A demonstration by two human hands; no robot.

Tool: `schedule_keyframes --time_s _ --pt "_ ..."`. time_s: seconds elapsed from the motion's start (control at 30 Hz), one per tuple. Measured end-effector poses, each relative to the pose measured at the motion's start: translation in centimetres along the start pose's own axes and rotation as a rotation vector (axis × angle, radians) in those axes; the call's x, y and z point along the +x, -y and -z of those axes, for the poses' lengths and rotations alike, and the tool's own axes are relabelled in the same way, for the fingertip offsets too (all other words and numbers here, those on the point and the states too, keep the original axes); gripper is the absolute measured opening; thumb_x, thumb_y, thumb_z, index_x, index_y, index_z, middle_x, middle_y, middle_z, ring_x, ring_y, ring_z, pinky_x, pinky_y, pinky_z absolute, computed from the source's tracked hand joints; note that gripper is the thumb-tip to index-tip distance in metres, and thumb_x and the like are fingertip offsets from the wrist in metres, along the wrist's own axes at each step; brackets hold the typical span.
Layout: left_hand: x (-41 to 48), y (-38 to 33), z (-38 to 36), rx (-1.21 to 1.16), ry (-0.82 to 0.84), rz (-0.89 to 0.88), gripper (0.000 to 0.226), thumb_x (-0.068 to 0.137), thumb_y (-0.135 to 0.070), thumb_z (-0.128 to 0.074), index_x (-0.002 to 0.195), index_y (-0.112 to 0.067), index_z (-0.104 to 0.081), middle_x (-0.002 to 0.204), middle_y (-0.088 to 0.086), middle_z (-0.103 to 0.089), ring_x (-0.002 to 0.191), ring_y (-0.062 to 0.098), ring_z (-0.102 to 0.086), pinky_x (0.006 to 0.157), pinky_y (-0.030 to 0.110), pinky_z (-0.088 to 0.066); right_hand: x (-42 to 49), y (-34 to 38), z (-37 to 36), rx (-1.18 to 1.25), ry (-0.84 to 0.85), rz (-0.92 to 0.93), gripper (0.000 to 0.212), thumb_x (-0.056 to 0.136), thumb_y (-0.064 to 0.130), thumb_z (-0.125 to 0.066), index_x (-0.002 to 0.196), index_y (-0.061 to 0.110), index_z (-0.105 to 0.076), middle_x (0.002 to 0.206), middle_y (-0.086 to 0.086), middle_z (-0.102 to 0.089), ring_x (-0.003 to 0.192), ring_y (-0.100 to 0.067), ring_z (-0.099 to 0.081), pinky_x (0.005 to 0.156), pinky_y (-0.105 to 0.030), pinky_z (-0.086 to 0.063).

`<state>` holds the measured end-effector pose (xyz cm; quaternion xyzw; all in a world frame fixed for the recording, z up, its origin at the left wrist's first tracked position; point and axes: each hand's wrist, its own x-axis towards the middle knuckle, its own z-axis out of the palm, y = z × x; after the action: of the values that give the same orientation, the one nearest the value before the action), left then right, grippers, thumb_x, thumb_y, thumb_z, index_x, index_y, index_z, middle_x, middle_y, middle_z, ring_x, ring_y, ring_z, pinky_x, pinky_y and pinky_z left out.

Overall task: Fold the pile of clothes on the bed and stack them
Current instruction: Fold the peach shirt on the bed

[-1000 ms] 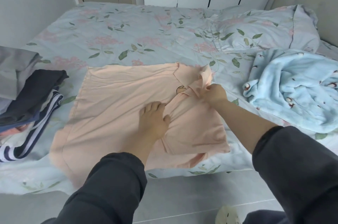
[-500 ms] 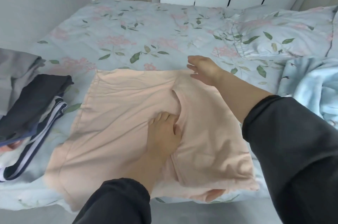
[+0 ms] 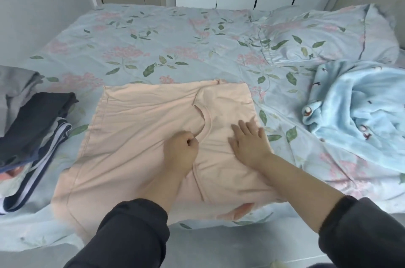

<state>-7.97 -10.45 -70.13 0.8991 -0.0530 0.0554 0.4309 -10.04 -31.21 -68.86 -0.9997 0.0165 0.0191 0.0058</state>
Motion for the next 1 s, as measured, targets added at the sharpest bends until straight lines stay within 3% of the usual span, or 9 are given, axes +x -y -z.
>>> schedule_keyframes --time_s 0.1,0.27,0.4,0.57,0.67,0.73,0.8,0.87,1.0 --pt "0.5 -0.7 0.9 -0.135 0.113 0.16 0.037 0.078 -0.005 -0.052 0.048 -0.017 -0.033 0.042 -0.005 -0.031 0.045 0.01 -0.034 0.048 0.03 -0.023 -0.7 -0.5 0.6 0.092 0.042 -0.036 0.058 0.1 0.046 -0.021 0.151 0.02 -0.012 0.16 -0.005 -0.004 0.147 -0.024 0.002 0.114 -0.054 -0.003" --pt "2.4 -1.3 2.3 0.12 0.17 0.21 0.034 0.082 -0.018 -0.052 0.049 -0.011 -0.043 0.052 0.004 -0.047 0.059 0.023 -0.048 0.05 0.029 -0.03 -0.5 -1.0 1.2 0.174 -0.036 -0.175 0.061 0.098 0.048 -0.021 0.152 0.02 -0.01 0.16 -0.006 0.002 0.147 -0.027 0.003 0.114 -0.056 0.002" --pt "5.3 -1.2 1.6 -0.133 0.099 0.327 0.017 0.086 -0.018 -0.05 0.075 -0.009 -0.06 0.085 0.015 -0.069 0.086 0.031 -0.064 0.078 0.037 -0.052 -0.9 -0.8 -1.1 0.138 0.03 -0.24 0.063 0.096 0.052 -0.015 0.153 0.025 -0.006 0.161 -0.001 0.003 0.147 -0.024 0.0 0.116 -0.052 -0.005" --pt "11.0 -1.2 -0.7 -0.467 0.089 0.503 0.021 0.089 -0.019 -0.056 0.068 -0.012 -0.055 0.074 0.013 -0.062 0.09 0.033 -0.064 0.094 0.048 -0.05 -0.2 -0.7 -1.7 0.22 -0.119 -0.262 0.067 0.093 0.054 -0.021 0.151 0.022 -0.013 0.16 -0.007 -0.008 0.145 -0.026 -0.012 0.117 -0.048 -0.013" --pt "14.0 -2.2 -2.3 -0.502 0.099 0.518 0.024 0.088 -0.023 -0.059 0.097 -0.001 -0.061 0.104 0.02 -0.064 0.107 0.036 -0.061 0.097 0.046 -0.048 0.2 -0.7 -1.6 0.343 -0.209 -0.288 0.067 0.091 0.051 -0.028 0.149 0.018 -0.019 0.158 -0.01 -0.014 0.143 -0.027 -0.02 0.115 -0.042 -0.018" --pt "15.5 -2.6 -3.2 -0.4 0.095 0.464 0.043 0.088 -0.029 -0.059 0.117 0.003 -0.058 0.114 0.018 -0.062 0.108 0.033 -0.059 0.092 0.036 -0.047 0.6 -0.9 -1.6 0.508 -0.251 -0.358 0.065 0.092 0.047 -0.034 0.148 0.017 -0.023 0.157 -0.007 -0.02 0.14 -0.027 -0.026 0.112 -0.039 -0.023" --pt "16.9 -3.3 -3.8 -0.261 0.098 0.376 0.03 0.089 -0.033 -0.057 0.094 -0.005 -0.065 0.087 0.004 -0.06 0.09 0.024 -0.057 0.077 0.027 -0.041 1.2 -1.2 -1.7 0.568 -0.27 -0.383 0.066 0.091 0.047 -0.038 0.147 0.015 -0.026 0.155 -0.006 -0.026 0.139 -0.025 -0.028 0.112 -0.039 -0.025" --pt "18.5 -3.5 -4.5 -0.174 0.119 0.323 0.023 0.088 -0.029 -0.059 0.068 -0.019 -0.054 0.07 -0.008 -0.049 0.077 0.017 -0.05 0.066 0.027 -0.038 1.7 -1.4 -1.9 0.504 -0.253 -0.372 0.069 0.09 0.05 -0.039 0.147 0.014 -0.026 0.151 -0.005 -0.032 0.138 -0.025 -0.029 0.114 -0.038 -0.025" --pt "21.4 -2.7 -4.6 -0.115 0.055 0.271 0.029 0.081 -0.004 -0.054 0.058 -0.017 -0.043 0.062 -0.005 -0.044 0.063 0.016 -0.044 0.047 0.023 -0.029 2.6 -1.7 -2.1 0.386 -0.226 -0.35 0.072 0.085 0.057 -0.035 0.146 0.019 -0.025 0.139 -0.001 -0.043 0.127 -0.024 -0.036 0.103 -0.039 -0.036"
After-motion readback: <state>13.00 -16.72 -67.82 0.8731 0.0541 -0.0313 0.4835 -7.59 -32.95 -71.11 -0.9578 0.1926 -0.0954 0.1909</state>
